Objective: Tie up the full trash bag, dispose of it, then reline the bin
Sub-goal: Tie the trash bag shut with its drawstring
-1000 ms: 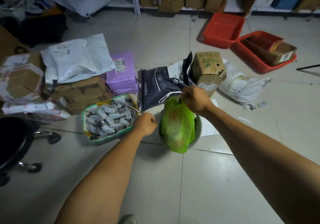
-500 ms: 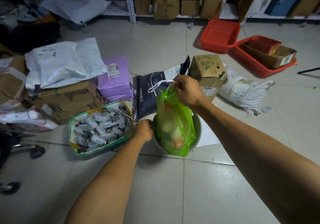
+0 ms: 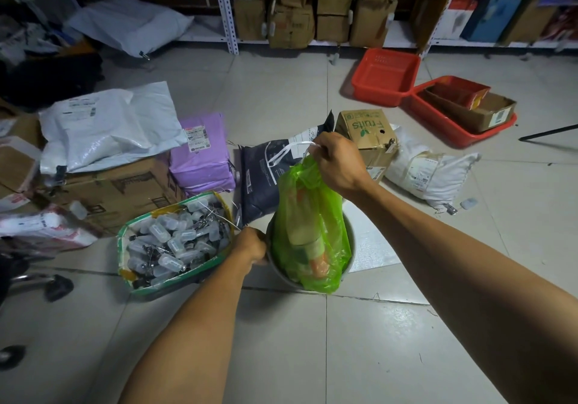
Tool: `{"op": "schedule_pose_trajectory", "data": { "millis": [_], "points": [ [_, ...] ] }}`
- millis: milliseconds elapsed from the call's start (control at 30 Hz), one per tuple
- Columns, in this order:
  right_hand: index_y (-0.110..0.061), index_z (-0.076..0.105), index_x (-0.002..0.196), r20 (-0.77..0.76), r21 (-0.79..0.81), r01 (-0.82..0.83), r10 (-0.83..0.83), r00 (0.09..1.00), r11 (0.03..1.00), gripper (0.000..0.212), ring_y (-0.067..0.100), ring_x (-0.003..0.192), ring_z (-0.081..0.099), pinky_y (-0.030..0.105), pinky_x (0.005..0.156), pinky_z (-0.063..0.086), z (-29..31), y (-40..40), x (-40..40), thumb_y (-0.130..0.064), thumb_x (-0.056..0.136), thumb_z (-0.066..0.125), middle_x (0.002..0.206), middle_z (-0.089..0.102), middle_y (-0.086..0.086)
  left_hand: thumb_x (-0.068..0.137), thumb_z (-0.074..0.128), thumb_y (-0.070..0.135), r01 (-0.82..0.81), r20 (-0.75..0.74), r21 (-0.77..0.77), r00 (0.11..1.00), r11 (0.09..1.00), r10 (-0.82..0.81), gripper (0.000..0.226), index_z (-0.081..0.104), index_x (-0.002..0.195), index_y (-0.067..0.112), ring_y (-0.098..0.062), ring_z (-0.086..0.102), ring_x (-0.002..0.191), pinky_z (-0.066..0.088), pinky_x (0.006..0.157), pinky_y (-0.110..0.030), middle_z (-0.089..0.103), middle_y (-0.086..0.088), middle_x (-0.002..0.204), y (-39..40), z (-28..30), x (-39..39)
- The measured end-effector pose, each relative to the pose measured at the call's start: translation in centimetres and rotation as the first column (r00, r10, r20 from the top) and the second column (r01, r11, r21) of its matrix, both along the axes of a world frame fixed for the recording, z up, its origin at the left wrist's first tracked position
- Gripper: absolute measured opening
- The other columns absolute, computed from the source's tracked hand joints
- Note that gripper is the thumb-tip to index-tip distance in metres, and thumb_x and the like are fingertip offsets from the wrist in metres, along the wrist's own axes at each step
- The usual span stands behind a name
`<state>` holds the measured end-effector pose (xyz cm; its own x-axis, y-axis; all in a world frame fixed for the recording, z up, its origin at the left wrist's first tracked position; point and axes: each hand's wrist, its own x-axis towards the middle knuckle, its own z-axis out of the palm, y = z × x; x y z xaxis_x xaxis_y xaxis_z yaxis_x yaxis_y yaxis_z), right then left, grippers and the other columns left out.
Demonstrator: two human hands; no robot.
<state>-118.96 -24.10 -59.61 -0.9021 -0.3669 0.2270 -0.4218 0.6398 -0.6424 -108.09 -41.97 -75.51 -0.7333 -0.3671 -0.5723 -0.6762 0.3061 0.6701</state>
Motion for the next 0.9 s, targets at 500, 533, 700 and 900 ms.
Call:
{"op": "schedule_pose_trajectory", "data": {
  "millis": [500,533,700,900],
  "points": [
    [-0.020,0.048,0.073,0.008,-0.075,0.025,-0.024,1.000,0.997,0.024,0.020,0.076,0.048,0.031,0.065,0.032,2.9,0.5,0.5,-0.023,0.097,0.051,0.081,0.054,0.001,0.091,0.050,-0.001,-0.079,0.045,-0.010,0.996,0.997,0.079,0.030,0.055,0.062,0.006,-0.031,0.063,0.056,0.056,0.055,-0.040,0.060,-0.021,0.062,-0.4,-1.1,1.2],
    [-0.018,0.050,0.076,0.008,-0.072,0.020,-0.020,1.000,0.997,0.022,0.020,0.076,0.049,0.032,0.066,0.034,3.0,0.6,0.5,-0.023,0.097,0.051,0.081,0.055,0.002,0.089,0.051,0.001,-0.081,0.031,-0.045,0.996,0.996,0.083,0.027,0.057,0.063,0.006,-0.037,0.067,0.063,0.059,0.062,-0.047,0.064,-0.024,0.067,-0.7,-1.6,1.3],
    [-0.010,0.060,0.083,0.013,-0.062,0.007,-0.006,1.000,0.998,0.022,0.021,0.075,0.052,0.034,0.065,0.039,4.1,0.9,0.8,-0.024,0.097,0.051,0.079,0.058,0.003,0.090,0.051,0.008,-0.060,0.027,-0.097,0.998,0.994,0.062,0.024,0.059,0.067,0.007,-0.038,0.069,0.075,0.059,0.070,-0.047,0.067,-0.024,0.079,-1.0,-1.3,1.7],
    [-0.019,0.049,0.071,0.056,-0.019,-0.035,0.036,0.998,0.999,0.025,0.016,0.066,0.046,0.030,0.057,0.027,6.7,0.9,2.1,-0.019,0.096,0.053,0.069,0.051,-0.004,0.086,0.054,0.014,0.003,0.016,-0.151,1.000,0.988,-0.001,0.020,0.061,0.070,0.004,-0.032,0.064,0.072,0.045,0.061,-0.033,0.062,-0.020,0.072,-0.8,4.8,2.1]
  ]
}}
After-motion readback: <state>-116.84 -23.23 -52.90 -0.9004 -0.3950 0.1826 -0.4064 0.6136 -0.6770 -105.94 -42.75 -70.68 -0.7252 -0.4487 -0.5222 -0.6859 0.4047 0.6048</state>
